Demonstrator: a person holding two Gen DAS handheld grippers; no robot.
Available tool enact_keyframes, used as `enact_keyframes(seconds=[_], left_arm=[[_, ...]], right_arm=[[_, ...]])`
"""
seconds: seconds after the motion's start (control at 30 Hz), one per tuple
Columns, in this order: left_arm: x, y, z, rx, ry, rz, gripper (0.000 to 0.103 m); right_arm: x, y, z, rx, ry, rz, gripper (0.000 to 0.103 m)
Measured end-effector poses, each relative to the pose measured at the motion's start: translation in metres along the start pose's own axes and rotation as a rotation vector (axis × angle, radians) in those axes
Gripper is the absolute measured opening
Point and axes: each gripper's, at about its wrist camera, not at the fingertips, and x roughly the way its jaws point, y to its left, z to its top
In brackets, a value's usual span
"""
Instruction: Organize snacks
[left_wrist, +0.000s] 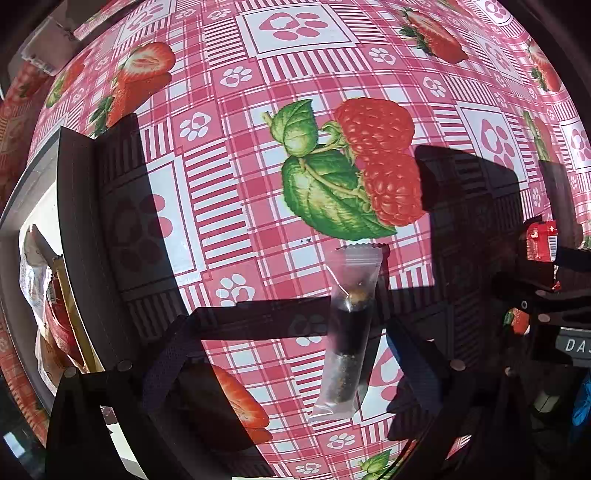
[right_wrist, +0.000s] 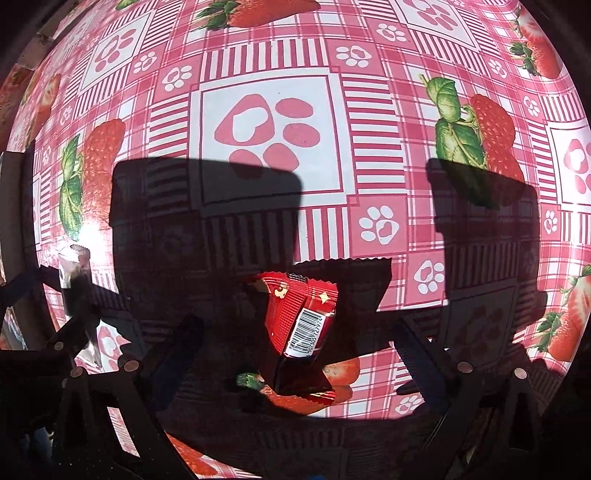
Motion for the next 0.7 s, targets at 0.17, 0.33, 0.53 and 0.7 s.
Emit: enact_keyframes(seconds=[0.17,0.33,0.53,0.7], left_arm=[[0.004,0.002,-0.001,0.001,-0.011,-0.006,0.103],[-0.004,-0.001,-0.007,-0.005,-0.017,-0.007,0.103],[-0.01,-0.001,-0.011,-0.006,-0.018,-0.006,0.103],[-0.009,0.0,-0.011,-0.005,-0.023,-0.005,0.103]], right_arm=[[-0.001,-0.019,0.005,0.001,-0.016,0.002,0.103],[-0.013,-0.027,0.004,-0.001,-0.039,0.002,0.103],[-0.016,-0.026,-0.002,-0.003,-0.041,0.001,0.103],[-0.016,-0.026,-0.002,-0.006,-0.039,0.001,0.103]])
